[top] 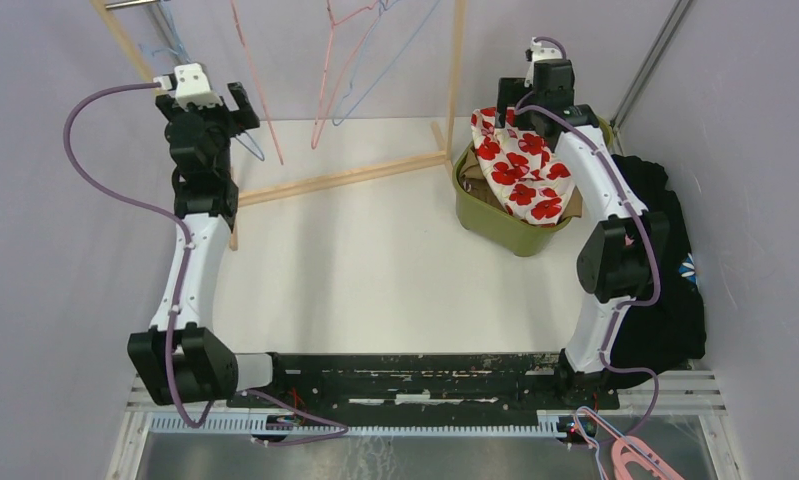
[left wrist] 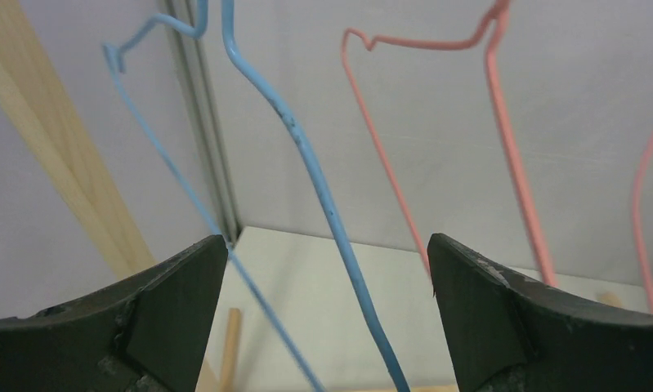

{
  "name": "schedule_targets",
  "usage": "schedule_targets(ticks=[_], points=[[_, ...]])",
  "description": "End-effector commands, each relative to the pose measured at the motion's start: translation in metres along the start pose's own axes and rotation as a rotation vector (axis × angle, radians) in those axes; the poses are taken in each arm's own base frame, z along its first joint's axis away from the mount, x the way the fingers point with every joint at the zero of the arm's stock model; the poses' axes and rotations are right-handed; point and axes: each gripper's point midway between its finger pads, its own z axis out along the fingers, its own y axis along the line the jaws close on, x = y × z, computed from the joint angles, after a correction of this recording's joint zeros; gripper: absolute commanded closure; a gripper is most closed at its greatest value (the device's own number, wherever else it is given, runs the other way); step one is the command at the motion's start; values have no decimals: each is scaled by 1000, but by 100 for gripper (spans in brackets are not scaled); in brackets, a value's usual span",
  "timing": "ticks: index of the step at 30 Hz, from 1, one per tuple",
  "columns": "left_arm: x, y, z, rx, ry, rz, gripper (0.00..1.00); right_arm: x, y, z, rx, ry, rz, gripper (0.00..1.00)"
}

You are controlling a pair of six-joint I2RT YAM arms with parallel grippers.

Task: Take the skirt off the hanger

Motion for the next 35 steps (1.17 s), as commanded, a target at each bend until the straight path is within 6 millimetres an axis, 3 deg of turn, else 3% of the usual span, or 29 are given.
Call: schedule_targets(ticks=[1, 5, 9, 14, 19, 24, 35], points=[[37, -32, -37, 77, 164, -130, 1, -39, 24, -41, -145, -132, 6, 0], [83, -48, -74, 108, 300, -135, 1, -30, 31, -53, -153, -185, 58, 0], [113, -54, -97, 125, 375, -148, 1, -24, 8, -55, 76, -232, 132, 0], [120, -74, -109, 214, 404, -103, 1, -15, 15, -60, 203, -240, -37, 0], [128, -65, -118, 182, 426, -59, 1, 5, 22, -62, 224, -195, -92, 1], [137, -64, -126, 179, 453, -47, 1, 13, 19, -72, 249, -189, -87, 0], [139, -71, -130, 215, 454, -53, 1, 2, 11, -84, 287, -218, -118, 0]])
